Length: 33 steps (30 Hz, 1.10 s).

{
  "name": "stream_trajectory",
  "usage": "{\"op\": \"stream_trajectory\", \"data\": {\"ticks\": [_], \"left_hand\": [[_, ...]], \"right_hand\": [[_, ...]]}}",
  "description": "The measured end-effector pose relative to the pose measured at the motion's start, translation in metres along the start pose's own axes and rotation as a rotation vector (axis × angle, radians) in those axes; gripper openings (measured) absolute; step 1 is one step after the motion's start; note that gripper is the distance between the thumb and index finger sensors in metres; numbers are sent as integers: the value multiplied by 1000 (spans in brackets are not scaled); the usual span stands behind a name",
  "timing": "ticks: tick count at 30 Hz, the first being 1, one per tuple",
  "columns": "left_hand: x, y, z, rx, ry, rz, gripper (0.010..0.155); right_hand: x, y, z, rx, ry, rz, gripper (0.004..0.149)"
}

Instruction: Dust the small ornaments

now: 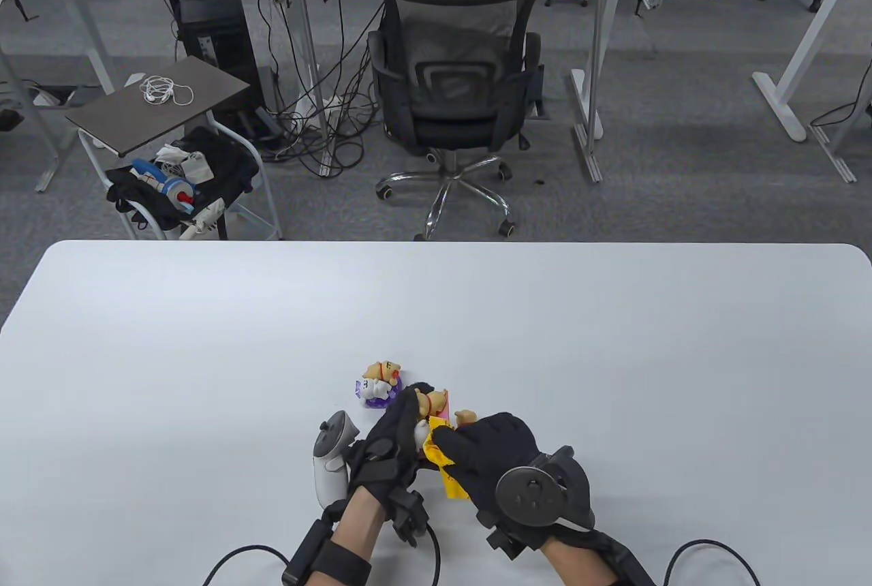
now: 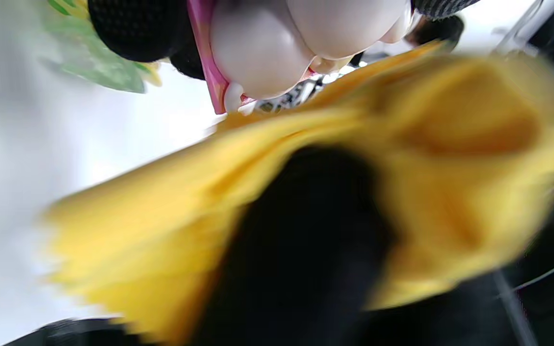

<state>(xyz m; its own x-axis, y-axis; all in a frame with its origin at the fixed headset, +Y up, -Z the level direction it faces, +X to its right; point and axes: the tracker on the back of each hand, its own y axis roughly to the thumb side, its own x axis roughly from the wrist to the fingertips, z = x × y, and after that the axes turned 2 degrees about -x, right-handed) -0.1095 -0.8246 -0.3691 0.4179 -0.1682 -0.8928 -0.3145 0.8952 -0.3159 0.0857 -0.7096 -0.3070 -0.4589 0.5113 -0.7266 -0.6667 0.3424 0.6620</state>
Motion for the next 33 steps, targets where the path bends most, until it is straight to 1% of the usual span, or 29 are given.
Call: {"op": "stream_trajectory", "data": {"ticks": [1, 2, 3, 5, 6, 7, 9, 10, 11, 12, 13, 14, 15, 16, 17, 18, 20, 21, 22, 23, 24, 25, 27, 28, 29, 31, 33], "left_hand": [[1, 0, 3, 11, -20, 14, 63], [3, 2, 5, -17, -38, 41, 62], [3, 5, 4, -52, -24, 46, 62], [2, 9, -3, -71, -31, 90, 61], [0, 10, -7, -46, -6, 74, 61], [-1, 11, -8, -42, 3, 85, 61], [-2, 11, -5, -7, -13, 64, 61], [-1, 9, -1, 43, -19, 44, 61], [0, 7, 3, 68, -31, 36, 60], [3, 4, 9, 73, -68, 31, 60], [4, 2, 10, 46, -90, 20, 61], [5, 1, 11, -22, -89, 23, 60], [4, 2, 12, -58, -118, 33, 60], [4, 2, 12, -54, -116, 23, 60], [2, 2, 9, -37, -87, 38, 60], [1, 3, 7, -46, -84, 51, 59], [1, 5, 6, -48, -74, 48, 59], [0, 4, 5, -25, -58, 42, 59], [1, 3, 5, -9, -58, 31, 59], [0, 3, 6, -16, -69, 38, 59], [1, 2, 5, -60, -78, 46, 59], [0, 3, 6, -84, -78, 48, 58], [-2, 5, 4, -17, -44, 44, 57], [-1, 5, 3, -13, -35, 47, 57], [-2, 5, 4, -8, -35, 43, 56], [-1, 3, 5, -19, -40, 41, 56], [1, 2, 6, -23, -52, 26, 55]], "right_hand": [[0, 1, -2, -19, 23, 1, 46], [0, 0, -4, -45, 46, -4, 46], [-1, -1, -1, -36, 12, -8, 45], [2, -6, 1, -47, 80, -45, 45], [2, -9, 2, -20, 65, -49, 44], [1, -12, 3, -40, 35, -69, 45], [0, -16, 5, -21, -19, -77, 46], [1, -15, 3, 14, -15, -68, 46], [1, -14, 2, 6, -13, -64, 46], [1, -13, 0, -49, 5, -62, 46], [-1, -14, 2, -84, -1, -74, 45], [0, -17, 4, -96, -32, -74, 44], [1, -22, 7, -118, -27, -99, 44], [1, -24, 9, -113, -42, -105, 43], [0, -26, 9, -137, -43, -109, 43], [-1, -26, 10, -173, -37, -99, 44], [-1, -18, 10, -117, -52, -40, 45], [0, -12, 8, -59, -33, -13, 44], [0, -7, 5, -39, -9, 1, 44], [0, -4, 2, -62, 15, -1, 44], [0, -6, 1, -122, 25, -27, 45], [0, -9, 3, -140, 16, -35, 44], [1, -19, 3, -127, 47, -94, 44], [1, -22, 4, -150, 51, -117, 44], [0, -24, 5, -149, 22, -123, 45], [0, -24, 7, -94, -19, -131, 46], [1, -26, 5, 6, -19, -176, 46]]}}
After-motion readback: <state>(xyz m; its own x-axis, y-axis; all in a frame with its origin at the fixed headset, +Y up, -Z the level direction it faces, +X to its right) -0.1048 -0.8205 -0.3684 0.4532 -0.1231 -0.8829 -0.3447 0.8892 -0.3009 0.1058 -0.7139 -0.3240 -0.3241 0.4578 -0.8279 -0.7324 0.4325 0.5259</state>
